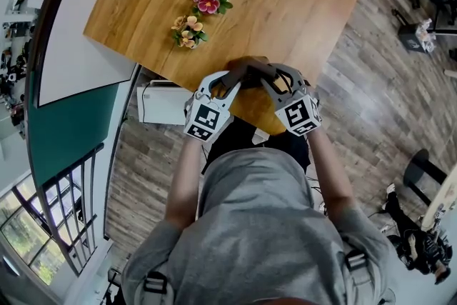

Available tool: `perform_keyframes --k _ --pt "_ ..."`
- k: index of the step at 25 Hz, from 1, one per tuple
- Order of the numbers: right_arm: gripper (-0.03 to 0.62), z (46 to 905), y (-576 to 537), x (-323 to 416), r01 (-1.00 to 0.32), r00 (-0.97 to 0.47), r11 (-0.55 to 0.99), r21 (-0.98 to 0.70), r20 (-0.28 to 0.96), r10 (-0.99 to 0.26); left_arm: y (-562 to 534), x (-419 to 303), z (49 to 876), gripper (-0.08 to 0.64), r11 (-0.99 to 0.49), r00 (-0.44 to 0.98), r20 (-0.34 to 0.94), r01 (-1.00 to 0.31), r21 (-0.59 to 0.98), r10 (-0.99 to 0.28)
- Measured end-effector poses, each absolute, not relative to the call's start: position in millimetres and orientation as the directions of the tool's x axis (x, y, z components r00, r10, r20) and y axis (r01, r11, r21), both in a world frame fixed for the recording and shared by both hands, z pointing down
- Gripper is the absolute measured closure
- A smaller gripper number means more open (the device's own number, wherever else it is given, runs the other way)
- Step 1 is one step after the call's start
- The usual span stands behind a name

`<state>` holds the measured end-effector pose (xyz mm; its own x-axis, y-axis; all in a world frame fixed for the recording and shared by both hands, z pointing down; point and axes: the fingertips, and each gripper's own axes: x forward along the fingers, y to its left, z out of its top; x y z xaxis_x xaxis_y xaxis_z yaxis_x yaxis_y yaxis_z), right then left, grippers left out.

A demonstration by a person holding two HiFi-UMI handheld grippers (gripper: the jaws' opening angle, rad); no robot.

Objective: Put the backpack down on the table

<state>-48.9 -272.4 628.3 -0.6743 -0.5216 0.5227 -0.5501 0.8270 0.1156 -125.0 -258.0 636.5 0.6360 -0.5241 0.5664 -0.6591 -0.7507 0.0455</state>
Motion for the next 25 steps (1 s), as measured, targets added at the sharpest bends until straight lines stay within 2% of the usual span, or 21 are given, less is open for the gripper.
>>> perform_keyframes --k 3,9,25 --pt "0.451 630.6 -273.9 -47.7 -0.562 -0.676 0.822 0.091 0.521 -0.52 -258.5 -124.4 637.7 0.433 -0.746 0.641 0.562 -0.663 0.063 -0.523" --pt "0.428 628.6 -280.8 -44.1 -0.61 -0.719 0.789 -0.077 0.472 -0.51 -261.9 -126.8 640.4 0.428 -0.726 0.655 0.547 -0.677 0.119 -0.521" --pt "0.373 625.4 -282.2 -29.5 -0.671 -0.698 0.731 -0.124 0.438 -0.567 -263.7 -137.7 637.4 0.371 -0.705 0.645 0.531 -0.699 0.12 -0.55"
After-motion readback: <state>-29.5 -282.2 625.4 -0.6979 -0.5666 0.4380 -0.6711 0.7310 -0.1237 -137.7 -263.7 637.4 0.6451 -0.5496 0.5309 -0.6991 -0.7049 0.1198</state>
